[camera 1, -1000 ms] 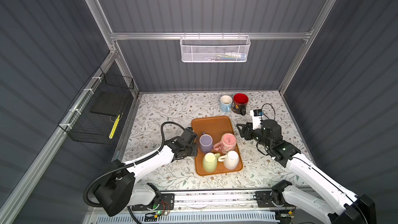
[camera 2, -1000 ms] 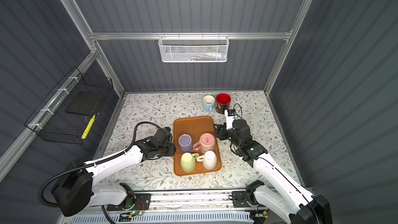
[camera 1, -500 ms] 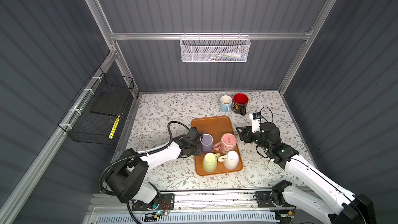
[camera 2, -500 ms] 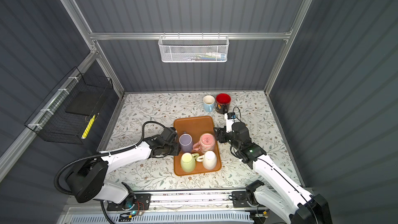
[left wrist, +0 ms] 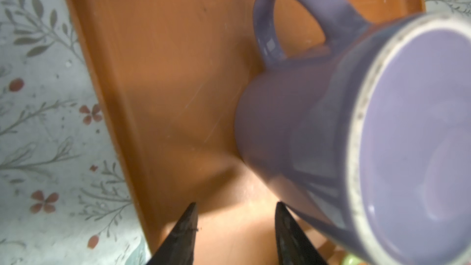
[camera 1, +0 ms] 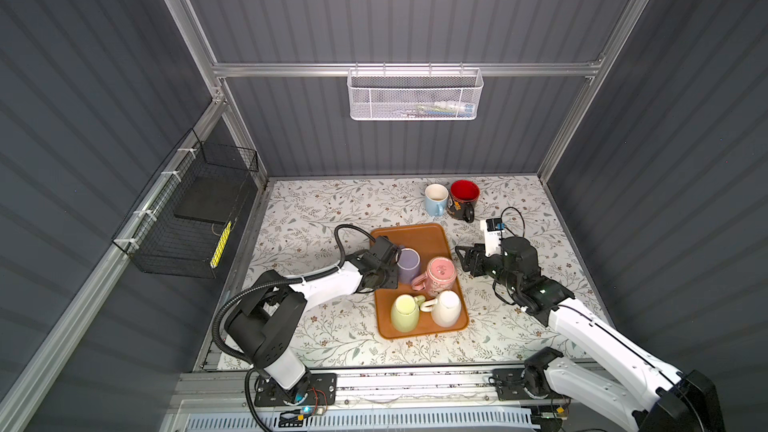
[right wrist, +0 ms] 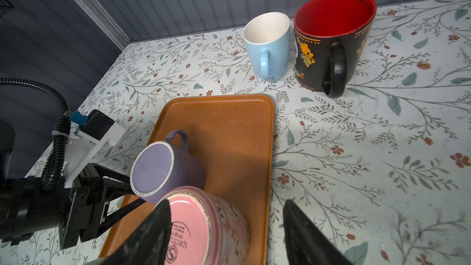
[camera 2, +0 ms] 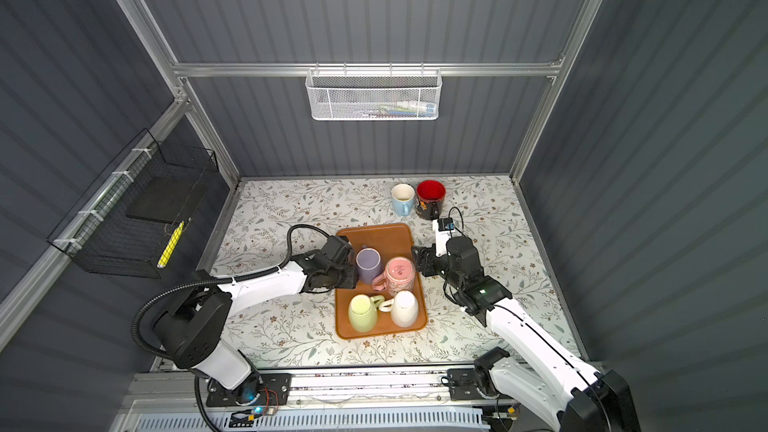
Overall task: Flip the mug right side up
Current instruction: 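Move the right gripper over the purple mug while the left gripper hovers beside it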
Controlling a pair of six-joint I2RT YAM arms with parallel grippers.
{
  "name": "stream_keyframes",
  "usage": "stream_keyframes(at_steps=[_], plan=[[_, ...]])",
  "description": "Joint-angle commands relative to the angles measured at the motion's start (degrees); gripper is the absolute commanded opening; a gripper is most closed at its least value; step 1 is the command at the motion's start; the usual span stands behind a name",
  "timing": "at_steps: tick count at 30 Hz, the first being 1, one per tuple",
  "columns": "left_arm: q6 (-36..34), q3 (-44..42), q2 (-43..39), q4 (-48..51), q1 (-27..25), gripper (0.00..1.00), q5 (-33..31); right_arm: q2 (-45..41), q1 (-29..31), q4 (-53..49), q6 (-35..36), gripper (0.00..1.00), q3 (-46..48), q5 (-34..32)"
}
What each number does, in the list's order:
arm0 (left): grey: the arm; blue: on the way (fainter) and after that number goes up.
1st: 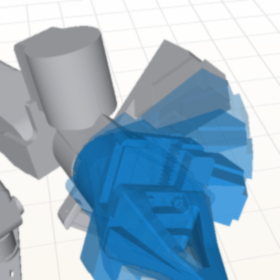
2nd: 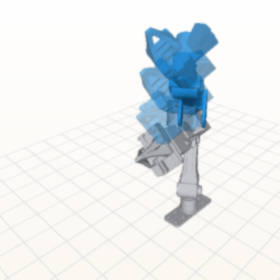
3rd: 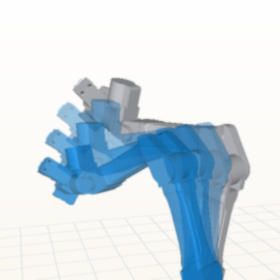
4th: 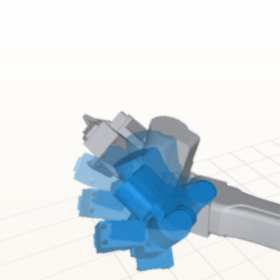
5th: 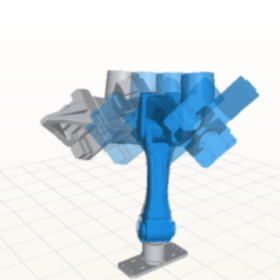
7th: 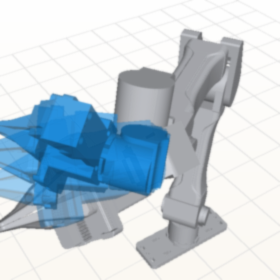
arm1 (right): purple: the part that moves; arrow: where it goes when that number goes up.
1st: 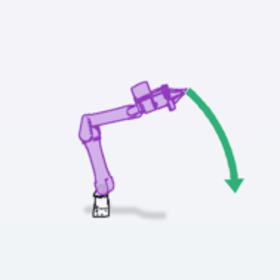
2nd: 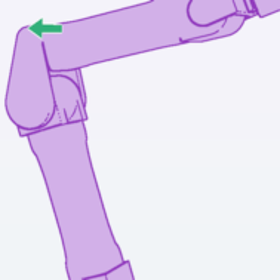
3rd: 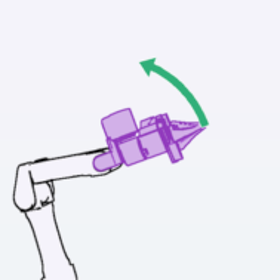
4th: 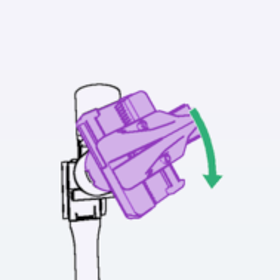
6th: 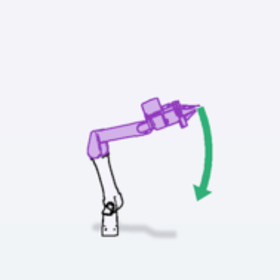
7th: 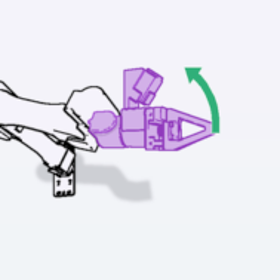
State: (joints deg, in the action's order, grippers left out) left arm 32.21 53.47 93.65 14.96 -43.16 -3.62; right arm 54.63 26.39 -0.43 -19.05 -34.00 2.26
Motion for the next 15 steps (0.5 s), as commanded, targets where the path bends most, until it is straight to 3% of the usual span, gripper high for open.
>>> stream_keyframes(at_steps=[1,15], plan=[[-1.29,3.12,1.53,0.49,-0.28,0.51,-1.47,-0.22,-0.11,0.67,0.50,0.70,0.42,0.23],[-3.87,10.15,5.47,2.63,-0.22,0.57,-3.62,1.21,-0.05,-1.32,0.58,0.70,-1.71,1.90]])
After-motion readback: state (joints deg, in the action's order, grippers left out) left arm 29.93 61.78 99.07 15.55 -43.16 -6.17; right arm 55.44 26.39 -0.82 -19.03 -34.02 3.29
